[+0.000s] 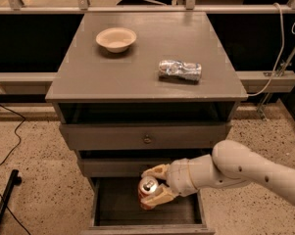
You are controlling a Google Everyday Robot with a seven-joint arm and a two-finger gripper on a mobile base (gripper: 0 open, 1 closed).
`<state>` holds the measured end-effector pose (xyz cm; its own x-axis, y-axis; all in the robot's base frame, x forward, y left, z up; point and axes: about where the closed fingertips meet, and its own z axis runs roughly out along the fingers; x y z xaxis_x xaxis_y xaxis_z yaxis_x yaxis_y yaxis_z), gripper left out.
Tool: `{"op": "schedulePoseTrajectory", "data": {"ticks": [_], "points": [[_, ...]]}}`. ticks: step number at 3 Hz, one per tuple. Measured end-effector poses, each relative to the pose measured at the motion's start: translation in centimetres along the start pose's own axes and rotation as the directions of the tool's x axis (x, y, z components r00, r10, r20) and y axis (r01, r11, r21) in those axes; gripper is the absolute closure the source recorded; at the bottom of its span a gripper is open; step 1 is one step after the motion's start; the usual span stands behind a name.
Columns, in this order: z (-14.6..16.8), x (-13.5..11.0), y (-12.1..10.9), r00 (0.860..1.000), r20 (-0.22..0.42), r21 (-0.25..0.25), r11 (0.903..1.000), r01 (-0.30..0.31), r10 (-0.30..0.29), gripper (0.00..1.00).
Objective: Place coke can into bottom drawer
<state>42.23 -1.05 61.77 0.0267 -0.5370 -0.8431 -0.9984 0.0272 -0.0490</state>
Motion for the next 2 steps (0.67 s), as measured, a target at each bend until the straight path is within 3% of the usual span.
{"op": "schedulePoseTrajectory", "data": {"ticks": [1,2], "points": [[3.85,3.35,1.79,1.000,-0.010,-0.051,0.9987,-0.004,0.004,1.00],[4.25,3.63,1.94,1.000,-0.008,-0.056,0.9984,-0.008,0.007,1.00]]}}
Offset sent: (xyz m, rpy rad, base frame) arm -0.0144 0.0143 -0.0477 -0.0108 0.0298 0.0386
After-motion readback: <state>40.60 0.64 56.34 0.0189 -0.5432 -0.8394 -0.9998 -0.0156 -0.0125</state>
